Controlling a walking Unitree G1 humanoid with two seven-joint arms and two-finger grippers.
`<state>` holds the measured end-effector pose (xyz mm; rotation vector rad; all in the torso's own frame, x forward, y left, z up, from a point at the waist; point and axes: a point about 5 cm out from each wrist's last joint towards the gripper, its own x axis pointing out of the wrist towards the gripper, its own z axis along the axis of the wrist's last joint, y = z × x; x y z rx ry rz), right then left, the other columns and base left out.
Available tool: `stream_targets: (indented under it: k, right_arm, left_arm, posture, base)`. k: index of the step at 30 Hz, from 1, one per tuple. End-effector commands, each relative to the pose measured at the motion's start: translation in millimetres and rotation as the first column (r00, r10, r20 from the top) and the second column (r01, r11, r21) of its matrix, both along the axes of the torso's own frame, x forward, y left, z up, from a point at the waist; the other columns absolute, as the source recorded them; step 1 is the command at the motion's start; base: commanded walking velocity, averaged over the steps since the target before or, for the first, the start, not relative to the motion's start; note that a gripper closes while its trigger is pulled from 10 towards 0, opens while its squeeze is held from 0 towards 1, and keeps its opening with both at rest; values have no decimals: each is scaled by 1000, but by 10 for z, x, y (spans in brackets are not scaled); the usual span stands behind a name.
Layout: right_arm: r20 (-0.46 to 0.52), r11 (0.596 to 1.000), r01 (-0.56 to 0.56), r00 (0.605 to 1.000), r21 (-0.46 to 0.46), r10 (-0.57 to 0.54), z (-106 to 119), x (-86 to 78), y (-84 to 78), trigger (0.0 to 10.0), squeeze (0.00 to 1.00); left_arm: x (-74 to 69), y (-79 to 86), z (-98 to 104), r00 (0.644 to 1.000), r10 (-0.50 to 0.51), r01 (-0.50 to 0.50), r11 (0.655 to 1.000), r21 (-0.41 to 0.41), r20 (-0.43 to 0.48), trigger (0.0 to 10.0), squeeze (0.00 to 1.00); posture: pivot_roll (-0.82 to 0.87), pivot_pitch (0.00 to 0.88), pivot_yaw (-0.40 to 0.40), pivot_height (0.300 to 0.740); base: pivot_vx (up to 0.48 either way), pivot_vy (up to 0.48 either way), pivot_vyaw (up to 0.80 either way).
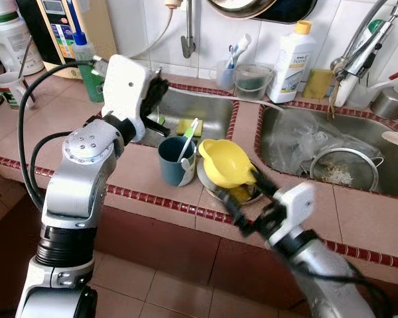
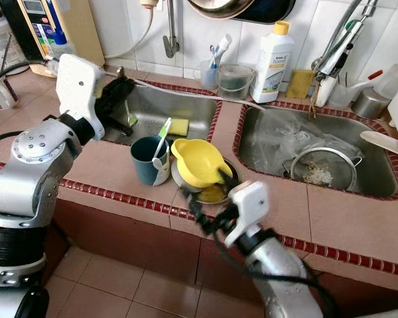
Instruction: Kitchen organization
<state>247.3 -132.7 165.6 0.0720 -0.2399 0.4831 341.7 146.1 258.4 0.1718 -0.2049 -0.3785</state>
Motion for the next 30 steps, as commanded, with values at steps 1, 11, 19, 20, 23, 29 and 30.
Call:
stream_targets:
  k: [1,11,19,20,23,29,30]
  right_arm:
    - [17,1000,21,1000,17,-21,45,18,-30,10000,0]
    - [84,999,15,996,47,-19,240,48,17,10000,0]
    - [99,999,11,995,49,-15,288,53,17,10000,0]
    - [101,999,10,995,49,-15,295,51,18,10000,0]
    - [109,999,5,994,46,-10,321,38,25,10000,0]
    - [119,999,2,993,43,-7,352,35,22,10000,0]
    - [120,999,2,993,42,-7,356,35,22,10000,0]
  left_arm:
    - [16,57,-8,1000,13,-13,1000,-17,15,10000,0]
    - [113,192,8,1000,22,-21,997,-69,20,10000,0]
    - [130,185,6,1000,3,-1,997,-80,27,10000,0]
    - [134,185,5,1000,2,1,997,-80,28,10000,0]
    - [144,186,2,1000,-4,6,997,-83,31,10000,0]
    - [154,182,-3,999,-10,13,996,-86,33,10000,0]
    - [156,180,-1,999,-8,11,996,-84,35,10000,0]
  posture:
    - [-13,23,-9,740]
    - [-20,6,-2,740]
    - [-23,0,-4,740]
    - [-23,0,-4,740]
    - [-23,0,-4,740]
    - [-35,0,-4,740]
    - [-35,0,-4,740]
  base:
    - [0,0,0]
    - [0,0,0]
    - [355,0,0]
    - [371,0,0]
    - [371,0,0]
    - [371,0,0]
    - [337,0,0]
